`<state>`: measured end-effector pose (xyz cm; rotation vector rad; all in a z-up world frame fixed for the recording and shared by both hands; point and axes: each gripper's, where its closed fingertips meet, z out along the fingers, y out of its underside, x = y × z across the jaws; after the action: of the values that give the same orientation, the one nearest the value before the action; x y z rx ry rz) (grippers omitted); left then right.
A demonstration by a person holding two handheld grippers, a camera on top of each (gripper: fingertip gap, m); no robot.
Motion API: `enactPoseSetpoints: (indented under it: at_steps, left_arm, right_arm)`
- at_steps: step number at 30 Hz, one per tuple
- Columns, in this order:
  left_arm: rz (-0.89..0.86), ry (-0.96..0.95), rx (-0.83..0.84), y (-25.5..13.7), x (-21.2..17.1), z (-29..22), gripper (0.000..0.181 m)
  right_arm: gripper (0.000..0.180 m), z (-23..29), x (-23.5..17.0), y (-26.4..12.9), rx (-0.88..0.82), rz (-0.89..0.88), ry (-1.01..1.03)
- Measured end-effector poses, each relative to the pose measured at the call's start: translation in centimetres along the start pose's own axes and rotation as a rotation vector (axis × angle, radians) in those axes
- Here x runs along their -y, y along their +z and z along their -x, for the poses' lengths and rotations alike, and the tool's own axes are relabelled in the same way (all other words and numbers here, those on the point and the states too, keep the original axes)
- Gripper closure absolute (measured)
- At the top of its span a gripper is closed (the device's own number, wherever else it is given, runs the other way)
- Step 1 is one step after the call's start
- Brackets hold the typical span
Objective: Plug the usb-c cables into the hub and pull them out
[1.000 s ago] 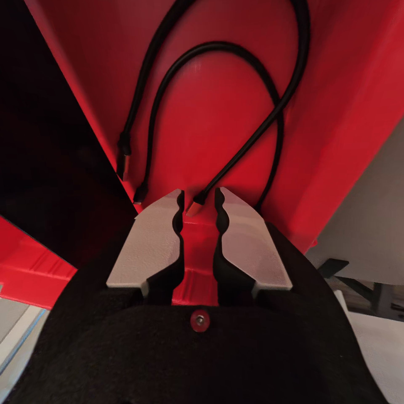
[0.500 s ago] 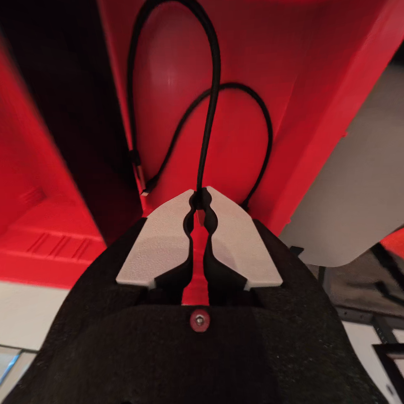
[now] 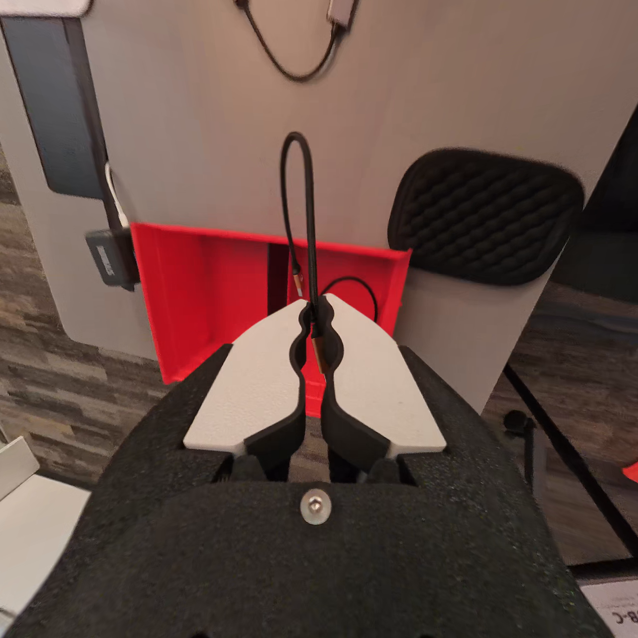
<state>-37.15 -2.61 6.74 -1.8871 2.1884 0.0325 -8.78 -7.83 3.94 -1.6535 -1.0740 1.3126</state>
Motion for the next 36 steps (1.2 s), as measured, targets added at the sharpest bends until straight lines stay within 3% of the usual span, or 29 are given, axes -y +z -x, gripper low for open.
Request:
enactPoseSetpoints:
  at_steps: [9, 14, 17, 18, 19, 23, 26, 28, 32, 36]
  left_arm:
    - [-0.043, 0.058, 0.018, -0.9, 9.7, 2.4, 0.178]
    - [-0.064, 0.135, -0.022, 0.3, 16.0, 2.1, 0.178]
    - [-0.096, 0.189, -0.057, 0.7, 19.7, 1.1, 0.178]
    - [-0.105, 0.200, -0.067, 0.7, 20.6, 0.9, 0.178]
    - [-0.112, 0.206, -0.071, 0.8, 21.3, 0.8, 0.178]
    - [-0.214, 0.168, -0.069, 1.2, 23.0, 0.9, 0.177]
    - [-0.277, 0.094, -0.012, 1.5, 21.8, 2.3, 0.171]
    - [-0.293, 0.020, 0.006, 1.5, 19.8, 3.2, 0.169]
    - [-0.272, -0.154, 0.044, 1.7, 13.8, 4.8, 0.169]
    - [-0.167, -0.307, 0.074, 3.0, 5.5, 4.6, 0.169]
  right_arm:
    - [0.158, 2.2, 3.0, -4.1, -0.090, -0.105, -0.113]
    - [0.140, 1.4, 4.5, -1.0, -0.241, -0.173, -0.353]
    - [0.128, 0.0, 3.9, 1.1, -0.401, -0.084, -0.551]
    - [0.137, -0.4, 3.7, 1.3, -0.440, -0.058, -0.584]
    - [0.175, -0.5, 3.5, 1.2, -0.445, -0.042, -0.612]
    - [0.175, -1.8, 2.5, -0.6, -0.485, 0.043, -0.631]
    - [0.175, -5.4, 1.5, -3.6, -0.739, 0.195, -0.753]
    - [0.175, -6.8, 0.4, -4.5, -0.820, 0.297, -0.817]
    - [0.176, -9.6, -6.9, -2.5, -0.708, 0.674, -0.903]
    - [0.175, -11.5, -14.5, -1.4, -0.508, 0.891, -0.704]
